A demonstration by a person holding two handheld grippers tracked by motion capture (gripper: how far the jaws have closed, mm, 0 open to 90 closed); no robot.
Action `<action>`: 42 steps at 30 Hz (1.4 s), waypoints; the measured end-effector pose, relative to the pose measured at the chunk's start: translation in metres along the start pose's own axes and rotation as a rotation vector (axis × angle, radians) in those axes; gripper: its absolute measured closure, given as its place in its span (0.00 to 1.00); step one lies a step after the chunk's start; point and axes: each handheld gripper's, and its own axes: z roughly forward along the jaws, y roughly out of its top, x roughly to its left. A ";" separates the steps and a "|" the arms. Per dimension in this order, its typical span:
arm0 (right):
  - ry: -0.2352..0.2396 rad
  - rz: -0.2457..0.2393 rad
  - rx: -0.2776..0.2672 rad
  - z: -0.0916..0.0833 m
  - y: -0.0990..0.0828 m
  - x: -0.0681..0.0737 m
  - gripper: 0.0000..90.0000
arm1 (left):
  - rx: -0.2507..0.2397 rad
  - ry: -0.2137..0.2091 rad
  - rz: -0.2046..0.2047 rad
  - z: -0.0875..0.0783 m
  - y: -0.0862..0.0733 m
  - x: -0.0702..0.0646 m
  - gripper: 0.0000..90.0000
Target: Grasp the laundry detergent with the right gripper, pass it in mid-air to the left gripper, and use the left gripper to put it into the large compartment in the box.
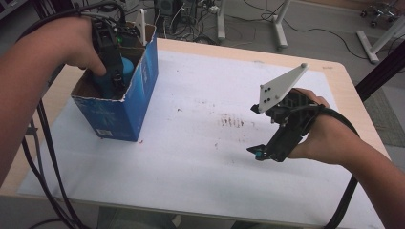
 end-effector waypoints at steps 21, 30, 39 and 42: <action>-0.002 0.006 -0.014 -0.006 -0.006 -0.002 0.01 | -0.030 0.026 -0.042 -0.030 -0.002 -0.004 0.24; -0.012 0.022 -0.038 -0.018 -0.011 -0.009 0.01 | -0.059 0.067 -0.014 -0.072 -0.004 -0.019 0.19; -0.016 0.016 -0.024 -0.035 -0.009 -0.018 0.01 | -0.113 0.068 0.103 -0.109 0.011 -0.055 0.15; -0.016 0.014 -0.011 -0.042 -0.008 -0.022 0.01 | -0.118 0.051 0.165 -0.113 0.018 -0.069 0.10</action>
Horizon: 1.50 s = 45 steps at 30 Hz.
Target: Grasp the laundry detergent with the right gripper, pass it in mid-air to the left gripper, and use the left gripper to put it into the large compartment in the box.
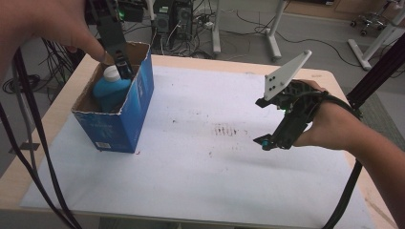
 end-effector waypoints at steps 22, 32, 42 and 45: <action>0.014 -0.042 0.199 -0.017 -0.015 -0.041 0.01 | 0.021 -0.078 0.270 0.033 0.047 -0.042 0.04; 0.025 -0.040 0.285 -0.012 -0.026 -0.058 0.01 | 0.032 -0.072 0.334 0.054 0.061 -0.049 0.02; 0.039 -0.051 0.348 0.000 -0.032 -0.066 0.01 | 0.027 -0.071 0.364 0.059 0.068 -0.054 0.02; 0.044 -0.070 0.365 0.004 -0.032 -0.064 0.01 | 0.033 -0.074 0.363 0.060 0.069 -0.054 0.02</action>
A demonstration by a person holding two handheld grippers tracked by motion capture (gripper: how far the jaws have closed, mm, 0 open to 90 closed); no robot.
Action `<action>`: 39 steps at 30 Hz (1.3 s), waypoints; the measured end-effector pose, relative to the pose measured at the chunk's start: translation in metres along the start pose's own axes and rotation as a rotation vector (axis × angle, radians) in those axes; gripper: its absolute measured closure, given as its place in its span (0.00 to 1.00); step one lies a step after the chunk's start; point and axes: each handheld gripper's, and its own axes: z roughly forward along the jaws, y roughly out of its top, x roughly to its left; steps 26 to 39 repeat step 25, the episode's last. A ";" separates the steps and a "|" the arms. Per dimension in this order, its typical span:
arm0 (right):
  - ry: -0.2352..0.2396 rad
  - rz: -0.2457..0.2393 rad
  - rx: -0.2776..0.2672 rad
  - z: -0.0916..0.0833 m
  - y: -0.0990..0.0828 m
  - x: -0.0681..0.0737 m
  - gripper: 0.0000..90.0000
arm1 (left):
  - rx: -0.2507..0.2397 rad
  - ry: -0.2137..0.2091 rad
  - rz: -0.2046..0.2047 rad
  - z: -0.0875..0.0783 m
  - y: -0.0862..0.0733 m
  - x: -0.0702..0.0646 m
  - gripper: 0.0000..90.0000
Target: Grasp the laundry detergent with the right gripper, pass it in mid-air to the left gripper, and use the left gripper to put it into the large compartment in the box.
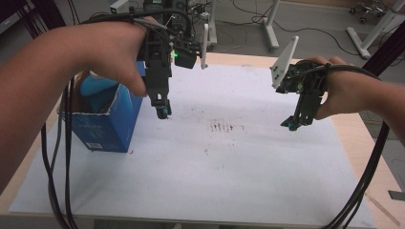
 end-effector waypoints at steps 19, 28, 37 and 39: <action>-0.003 0.006 -0.015 -0.003 -0.001 -0.001 0.01 | -0.012 -0.012 0.001 0.000 0.002 0.000 0.02; 0.000 0.015 -0.012 -0.004 -0.001 0.000 0.01 | -0.017 -0.009 -0.013 -0.003 -0.002 0.002 0.02; 0.000 0.015 -0.012 -0.004 -0.001 0.000 0.01 | -0.017 -0.009 -0.013 -0.003 -0.002 0.002 0.02; 0.000 0.015 -0.012 -0.004 -0.001 0.000 0.01 | -0.017 -0.009 -0.013 -0.003 -0.002 0.002 0.02</action>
